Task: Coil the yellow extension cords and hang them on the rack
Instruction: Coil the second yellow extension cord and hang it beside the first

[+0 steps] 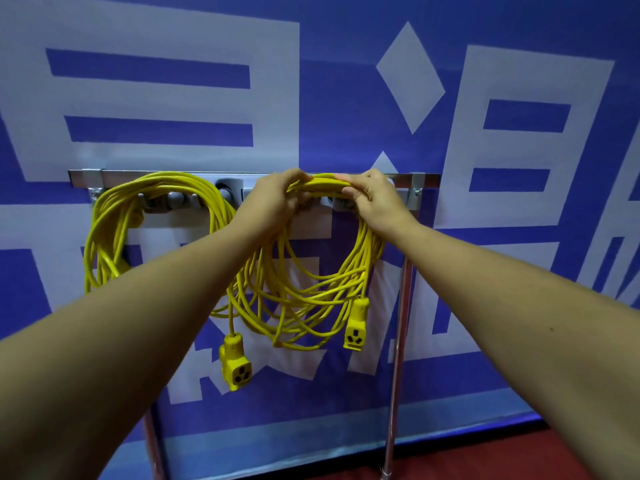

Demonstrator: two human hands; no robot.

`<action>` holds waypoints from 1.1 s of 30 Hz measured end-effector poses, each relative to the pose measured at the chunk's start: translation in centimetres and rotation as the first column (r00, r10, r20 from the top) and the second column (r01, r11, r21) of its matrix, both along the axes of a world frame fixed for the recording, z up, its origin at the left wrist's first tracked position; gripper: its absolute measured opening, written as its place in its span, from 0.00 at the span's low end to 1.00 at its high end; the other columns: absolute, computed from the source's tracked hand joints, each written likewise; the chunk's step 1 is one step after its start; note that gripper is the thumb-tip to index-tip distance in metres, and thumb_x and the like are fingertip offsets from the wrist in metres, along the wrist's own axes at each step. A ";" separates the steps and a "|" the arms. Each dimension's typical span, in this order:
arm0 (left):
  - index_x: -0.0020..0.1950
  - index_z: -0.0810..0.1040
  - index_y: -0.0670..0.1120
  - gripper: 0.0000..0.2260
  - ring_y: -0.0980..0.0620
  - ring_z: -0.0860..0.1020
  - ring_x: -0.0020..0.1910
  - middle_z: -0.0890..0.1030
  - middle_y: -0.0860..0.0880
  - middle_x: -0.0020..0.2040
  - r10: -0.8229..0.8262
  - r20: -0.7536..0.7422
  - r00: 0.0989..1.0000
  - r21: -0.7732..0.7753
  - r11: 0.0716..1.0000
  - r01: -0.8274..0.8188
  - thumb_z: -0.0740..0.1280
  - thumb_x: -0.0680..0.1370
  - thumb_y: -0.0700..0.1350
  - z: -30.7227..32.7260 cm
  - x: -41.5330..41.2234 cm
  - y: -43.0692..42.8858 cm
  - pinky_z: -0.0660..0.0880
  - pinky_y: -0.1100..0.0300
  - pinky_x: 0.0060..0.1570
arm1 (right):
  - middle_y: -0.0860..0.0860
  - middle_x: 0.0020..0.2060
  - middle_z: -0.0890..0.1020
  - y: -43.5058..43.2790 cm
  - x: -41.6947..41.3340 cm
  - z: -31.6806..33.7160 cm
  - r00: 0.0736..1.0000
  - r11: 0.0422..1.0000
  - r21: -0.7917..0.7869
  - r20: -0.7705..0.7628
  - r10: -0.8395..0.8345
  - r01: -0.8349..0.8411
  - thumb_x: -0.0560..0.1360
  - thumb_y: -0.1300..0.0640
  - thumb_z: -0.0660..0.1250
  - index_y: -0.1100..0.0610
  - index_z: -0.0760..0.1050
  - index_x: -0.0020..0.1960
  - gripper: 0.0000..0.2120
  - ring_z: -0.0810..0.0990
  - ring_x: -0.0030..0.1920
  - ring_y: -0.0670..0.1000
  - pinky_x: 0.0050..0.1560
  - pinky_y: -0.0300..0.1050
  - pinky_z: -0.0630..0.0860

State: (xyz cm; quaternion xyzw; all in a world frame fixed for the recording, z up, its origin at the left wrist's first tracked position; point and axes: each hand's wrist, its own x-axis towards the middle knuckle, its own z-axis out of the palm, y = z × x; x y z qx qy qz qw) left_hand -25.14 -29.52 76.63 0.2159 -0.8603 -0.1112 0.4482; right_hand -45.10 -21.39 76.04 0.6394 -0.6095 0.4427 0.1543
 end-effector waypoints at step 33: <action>0.59 0.81 0.51 0.10 0.49 0.75 0.46 0.70 0.46 0.44 -0.035 0.103 0.994 0.424 0.905 -0.012 0.67 0.78 0.48 2.9 -0.3 -0.2 0.72 0.56 0.50 | 0.58 0.46 0.73 1.6 0.2 2.6 0.726 0.925 0.205 0.680 0.101 -0.320 0.77 0.63 0.66 0.54 0.74 0.65 0.17 0.79 0.40 0.49 0.46 0.35 0.78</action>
